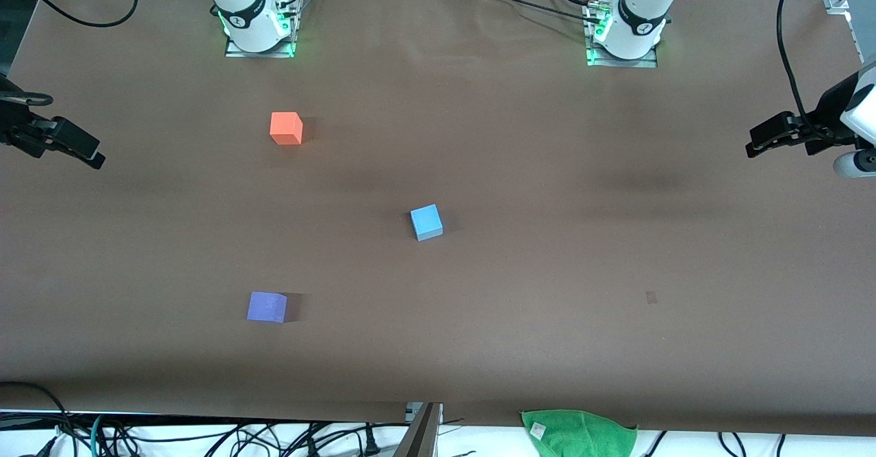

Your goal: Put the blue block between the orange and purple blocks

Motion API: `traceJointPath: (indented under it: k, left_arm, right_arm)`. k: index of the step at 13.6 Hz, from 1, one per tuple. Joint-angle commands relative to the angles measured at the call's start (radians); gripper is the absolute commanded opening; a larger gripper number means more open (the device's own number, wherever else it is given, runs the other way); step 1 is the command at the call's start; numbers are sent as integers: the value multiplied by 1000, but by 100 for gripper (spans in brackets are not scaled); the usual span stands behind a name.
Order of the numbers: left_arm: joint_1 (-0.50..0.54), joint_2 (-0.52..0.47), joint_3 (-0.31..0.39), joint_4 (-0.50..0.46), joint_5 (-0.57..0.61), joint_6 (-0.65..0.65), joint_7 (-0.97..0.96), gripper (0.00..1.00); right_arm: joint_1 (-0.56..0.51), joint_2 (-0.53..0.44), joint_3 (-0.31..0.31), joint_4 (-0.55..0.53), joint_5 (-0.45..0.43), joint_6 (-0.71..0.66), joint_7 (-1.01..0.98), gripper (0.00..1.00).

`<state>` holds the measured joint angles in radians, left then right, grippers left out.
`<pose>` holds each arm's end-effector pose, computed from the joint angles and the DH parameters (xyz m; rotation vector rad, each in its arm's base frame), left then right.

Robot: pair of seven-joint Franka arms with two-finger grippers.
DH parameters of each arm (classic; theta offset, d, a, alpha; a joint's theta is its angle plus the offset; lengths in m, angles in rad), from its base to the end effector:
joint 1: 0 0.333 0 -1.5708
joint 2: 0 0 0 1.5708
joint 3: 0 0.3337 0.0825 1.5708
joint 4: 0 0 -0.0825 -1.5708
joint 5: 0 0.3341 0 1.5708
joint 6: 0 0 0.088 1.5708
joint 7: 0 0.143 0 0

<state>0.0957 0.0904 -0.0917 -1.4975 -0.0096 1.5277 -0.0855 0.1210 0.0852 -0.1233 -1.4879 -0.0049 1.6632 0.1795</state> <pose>0.5269 0.0030 0.5868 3.1216 0.1398 -0.0945 0.5452 0.0012 0.6060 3.1183 -0.2824 0.1437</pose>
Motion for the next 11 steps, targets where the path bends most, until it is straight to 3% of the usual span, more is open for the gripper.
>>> traceJointPath:
  k: [1,11]
  left_arm:
    - [-2,14,3,29,-4,-12,20,100]
    - [-4,14,3,29,-4,-14,20,100]
  right_arm:
    - [0,-5,5,6,14,-8,0,100]
    - [25,7,33,0,59,-17,-18,100]
